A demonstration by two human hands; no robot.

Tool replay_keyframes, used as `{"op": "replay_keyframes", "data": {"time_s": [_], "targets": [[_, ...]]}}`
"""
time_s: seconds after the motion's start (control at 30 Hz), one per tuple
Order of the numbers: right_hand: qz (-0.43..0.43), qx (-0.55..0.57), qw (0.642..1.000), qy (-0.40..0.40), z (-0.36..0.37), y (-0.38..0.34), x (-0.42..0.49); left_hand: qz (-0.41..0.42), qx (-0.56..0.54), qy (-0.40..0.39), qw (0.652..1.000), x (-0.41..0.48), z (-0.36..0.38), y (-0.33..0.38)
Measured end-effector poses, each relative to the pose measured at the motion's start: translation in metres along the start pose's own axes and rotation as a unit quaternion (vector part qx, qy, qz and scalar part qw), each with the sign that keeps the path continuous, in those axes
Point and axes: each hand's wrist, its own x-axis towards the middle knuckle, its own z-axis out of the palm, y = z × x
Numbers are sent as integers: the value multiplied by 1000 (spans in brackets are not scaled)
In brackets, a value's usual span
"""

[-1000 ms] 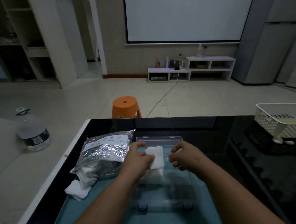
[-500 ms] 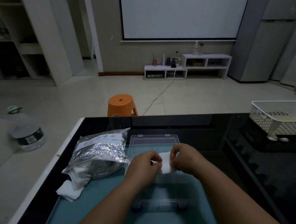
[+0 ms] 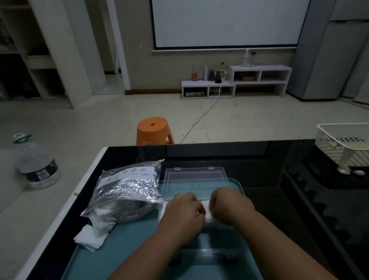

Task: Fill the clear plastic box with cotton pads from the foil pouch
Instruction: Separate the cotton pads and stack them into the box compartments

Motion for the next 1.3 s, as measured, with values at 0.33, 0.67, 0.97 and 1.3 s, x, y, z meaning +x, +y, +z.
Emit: {"op": "replay_keyframes", "data": {"time_s": [0.33, 0.67, 0.97, 1.3], "targets": [[-5, -55, 998, 2, 1, -4, 2, 16, -18, -80, 997, -1, 2, -6], [-35, -18, 997, 60, -9, -8, -8, -92, -174, -10, 980, -7, -19, -10], [-125, 73, 985, 90, -5, -37, -28, -174, -224, 80, 956, -31, -52, -37], [-184, 90, 974, 92, 2, -72, -44, -215, -231, 124, 941, -51, -81, -65]]}}
